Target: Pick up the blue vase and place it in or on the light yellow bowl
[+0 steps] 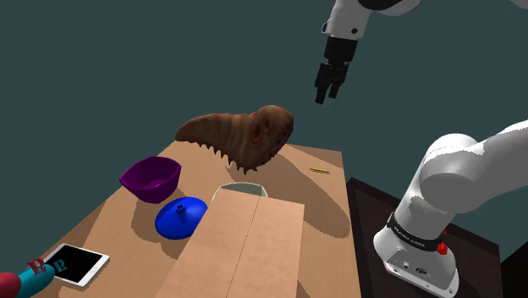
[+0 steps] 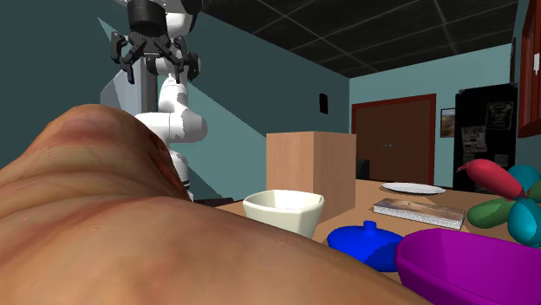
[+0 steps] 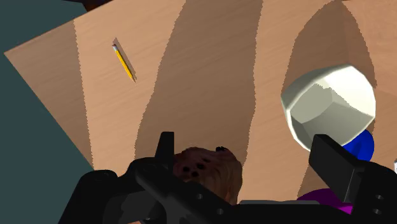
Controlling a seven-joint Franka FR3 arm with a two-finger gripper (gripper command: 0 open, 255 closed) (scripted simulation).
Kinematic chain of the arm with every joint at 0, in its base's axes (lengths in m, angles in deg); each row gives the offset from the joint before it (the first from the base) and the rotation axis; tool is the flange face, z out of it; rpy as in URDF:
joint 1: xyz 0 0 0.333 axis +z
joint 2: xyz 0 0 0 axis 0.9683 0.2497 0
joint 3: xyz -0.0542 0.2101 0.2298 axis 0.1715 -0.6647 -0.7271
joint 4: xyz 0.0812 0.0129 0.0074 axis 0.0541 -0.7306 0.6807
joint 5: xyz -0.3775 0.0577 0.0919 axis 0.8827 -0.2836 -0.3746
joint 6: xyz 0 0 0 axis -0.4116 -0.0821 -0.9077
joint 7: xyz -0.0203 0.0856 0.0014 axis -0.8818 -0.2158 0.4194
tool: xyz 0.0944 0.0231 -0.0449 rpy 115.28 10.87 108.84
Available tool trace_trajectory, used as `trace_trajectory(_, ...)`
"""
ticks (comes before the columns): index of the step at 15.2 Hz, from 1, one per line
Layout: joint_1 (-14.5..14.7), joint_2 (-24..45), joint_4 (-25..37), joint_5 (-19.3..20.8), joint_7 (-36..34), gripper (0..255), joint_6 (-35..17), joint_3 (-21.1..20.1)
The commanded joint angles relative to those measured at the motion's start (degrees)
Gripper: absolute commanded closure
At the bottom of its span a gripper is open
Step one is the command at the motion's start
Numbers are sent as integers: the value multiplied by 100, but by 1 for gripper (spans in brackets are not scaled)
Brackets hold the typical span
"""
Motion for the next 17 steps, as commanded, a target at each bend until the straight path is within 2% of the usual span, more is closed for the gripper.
trace_trajectory(1,0,0,0,0,0,0,0,0)
trace_trajectory(10,349,1106,15,-459,-976,0,-1091,-928)
trace_trajectory(17,529,2301,442,-539,-1755,0,-1860,-1594)
